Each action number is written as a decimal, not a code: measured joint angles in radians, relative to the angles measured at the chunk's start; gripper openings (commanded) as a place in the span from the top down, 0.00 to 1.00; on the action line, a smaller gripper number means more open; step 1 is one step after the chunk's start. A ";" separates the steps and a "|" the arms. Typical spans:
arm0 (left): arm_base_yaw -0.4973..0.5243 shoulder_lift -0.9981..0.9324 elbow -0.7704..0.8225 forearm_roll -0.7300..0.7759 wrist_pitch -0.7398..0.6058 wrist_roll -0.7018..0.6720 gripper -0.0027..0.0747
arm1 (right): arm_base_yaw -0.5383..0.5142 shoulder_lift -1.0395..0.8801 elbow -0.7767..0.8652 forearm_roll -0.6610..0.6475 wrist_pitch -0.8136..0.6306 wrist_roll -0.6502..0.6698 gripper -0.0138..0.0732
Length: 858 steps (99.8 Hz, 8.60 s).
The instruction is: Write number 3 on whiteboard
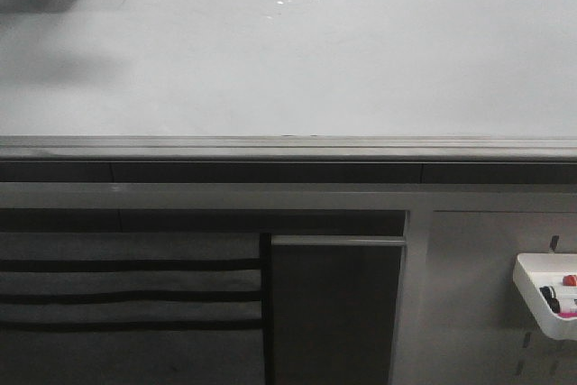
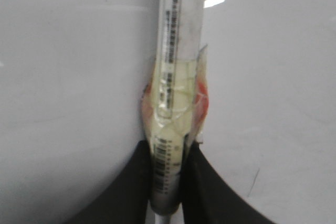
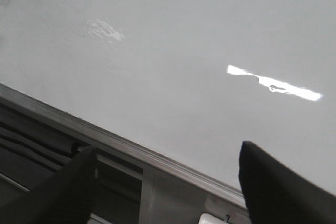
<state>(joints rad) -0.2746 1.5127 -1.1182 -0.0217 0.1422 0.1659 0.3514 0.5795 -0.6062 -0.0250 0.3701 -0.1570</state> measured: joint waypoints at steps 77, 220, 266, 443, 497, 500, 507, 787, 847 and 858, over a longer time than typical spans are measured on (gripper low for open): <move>-0.249 -0.415 0.000 -0.315 0.942 0.584 0.99 | 0.116 0.342 -0.352 0.588 0.608 -0.556 0.27; -0.413 -0.433 0.000 -0.411 1.088 0.682 0.99 | 0.491 0.757 -0.702 0.634 0.618 -0.737 0.86; -0.413 -0.433 0.000 -0.408 1.076 0.688 0.99 | 0.491 0.757 -0.702 0.634 0.619 -0.739 0.86; -0.415 -0.430 0.000 -0.377 1.010 0.673 0.46 | 0.196 0.645 -0.702 0.448 0.738 -0.534 0.86; -0.415 -0.436 0.000 -0.381 1.004 0.604 0.46 | 0.022 0.397 -0.361 0.353 0.385 -0.194 0.86; -0.415 -0.448 0.004 -0.385 0.997 0.599 0.46 | 0.022 0.397 -0.350 0.354 0.378 -0.194 0.86; -0.415 -0.491 0.029 -0.392 0.956 0.584 0.46 | 0.022 0.397 -0.329 0.354 0.364 -0.191 0.86; -0.415 -0.660 0.139 -0.445 0.784 0.550 0.46 | 0.203 0.739 -0.619 0.284 0.393 -0.187 0.86; -0.415 -0.629 0.139 -0.452 0.784 0.550 0.46 | 0.411 0.709 -0.610 0.284 0.460 -0.518 0.86; -0.415 -0.607 0.139 -0.433 0.784 0.560 0.46 | 0.464 0.694 -0.610 0.284 0.458 -0.614 0.86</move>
<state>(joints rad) -0.6901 0.9056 -0.9790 -0.4545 0.9265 0.7260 0.8152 1.2736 -1.2160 0.2594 0.8281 -0.7714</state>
